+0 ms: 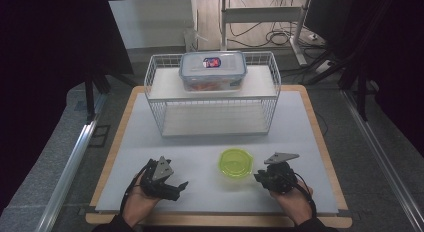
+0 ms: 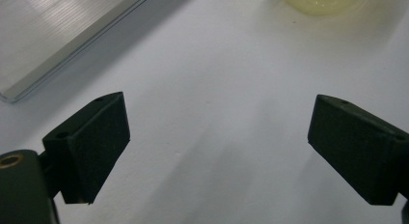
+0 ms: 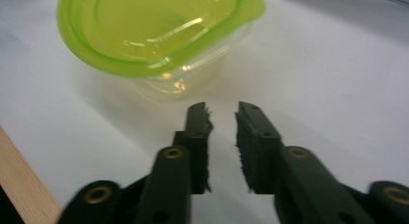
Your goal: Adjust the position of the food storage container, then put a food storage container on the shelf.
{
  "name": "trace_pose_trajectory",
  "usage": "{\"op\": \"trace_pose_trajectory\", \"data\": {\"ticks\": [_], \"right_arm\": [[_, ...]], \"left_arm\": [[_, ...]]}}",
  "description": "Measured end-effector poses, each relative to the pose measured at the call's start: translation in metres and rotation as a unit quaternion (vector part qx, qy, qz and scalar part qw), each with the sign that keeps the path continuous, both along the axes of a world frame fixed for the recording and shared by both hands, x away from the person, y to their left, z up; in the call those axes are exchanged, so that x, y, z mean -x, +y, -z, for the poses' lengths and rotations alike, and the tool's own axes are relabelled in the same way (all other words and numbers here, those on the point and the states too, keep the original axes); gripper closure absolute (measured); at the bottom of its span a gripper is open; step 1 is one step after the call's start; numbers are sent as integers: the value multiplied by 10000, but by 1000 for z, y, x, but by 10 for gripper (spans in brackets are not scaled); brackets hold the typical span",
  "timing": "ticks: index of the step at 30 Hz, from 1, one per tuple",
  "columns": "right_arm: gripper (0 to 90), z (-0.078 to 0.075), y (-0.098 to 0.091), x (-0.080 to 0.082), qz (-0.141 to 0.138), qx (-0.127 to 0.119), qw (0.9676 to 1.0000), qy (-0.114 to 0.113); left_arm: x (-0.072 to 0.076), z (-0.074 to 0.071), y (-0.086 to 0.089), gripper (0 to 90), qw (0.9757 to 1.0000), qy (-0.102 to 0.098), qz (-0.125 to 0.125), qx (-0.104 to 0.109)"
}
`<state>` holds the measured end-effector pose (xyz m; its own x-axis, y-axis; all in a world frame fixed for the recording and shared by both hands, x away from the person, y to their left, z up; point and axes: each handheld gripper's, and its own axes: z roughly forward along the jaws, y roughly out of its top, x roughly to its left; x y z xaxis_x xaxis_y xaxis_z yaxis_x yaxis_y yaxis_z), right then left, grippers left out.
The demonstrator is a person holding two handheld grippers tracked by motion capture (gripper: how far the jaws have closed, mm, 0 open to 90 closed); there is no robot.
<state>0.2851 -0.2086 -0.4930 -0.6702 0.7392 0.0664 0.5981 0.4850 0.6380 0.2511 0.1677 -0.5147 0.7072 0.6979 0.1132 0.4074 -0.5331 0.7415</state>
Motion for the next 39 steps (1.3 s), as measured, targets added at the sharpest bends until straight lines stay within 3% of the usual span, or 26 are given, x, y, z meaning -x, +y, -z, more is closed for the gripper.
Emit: {"op": "trace_pose_trajectory", "data": {"ticks": [7, 13, 19, 25, 28, 33, 39], "right_arm": [[545, -5, -11, 0, 90, -197, 9997, -71], [512, -14, -15, 1, 310, -526, 9981, -105], [497, -20, -7, 0, 410, -1113, 9929, 100], [444, -17, 0, -8, 528, -1241, 9905, 256], [442, -11, 5, -14, 568, -1297, 9889, 451], [525, -4, 10, -22, 605, -1507, 9839, 753], [638, -2, 9, -28, 687, -1832, 9755, 1006]], "left_arm": [[0, 0, 0, 74, 10000, -15, -1, -8], [0, 0, 0, 74, 10000, -33, 4, -3], [0, 0, -1, 74, 10000, -37, 10, -24], [0, 0, -1, 74, 10000, -26, 21, -26], [0, 0, -2, 74, 10000, -24, 27, -39], [1, 0, -2, 74, 10000, -25, 30, -42], [1, 0, -2, 74, 10000, -18, 32, -35]]}}
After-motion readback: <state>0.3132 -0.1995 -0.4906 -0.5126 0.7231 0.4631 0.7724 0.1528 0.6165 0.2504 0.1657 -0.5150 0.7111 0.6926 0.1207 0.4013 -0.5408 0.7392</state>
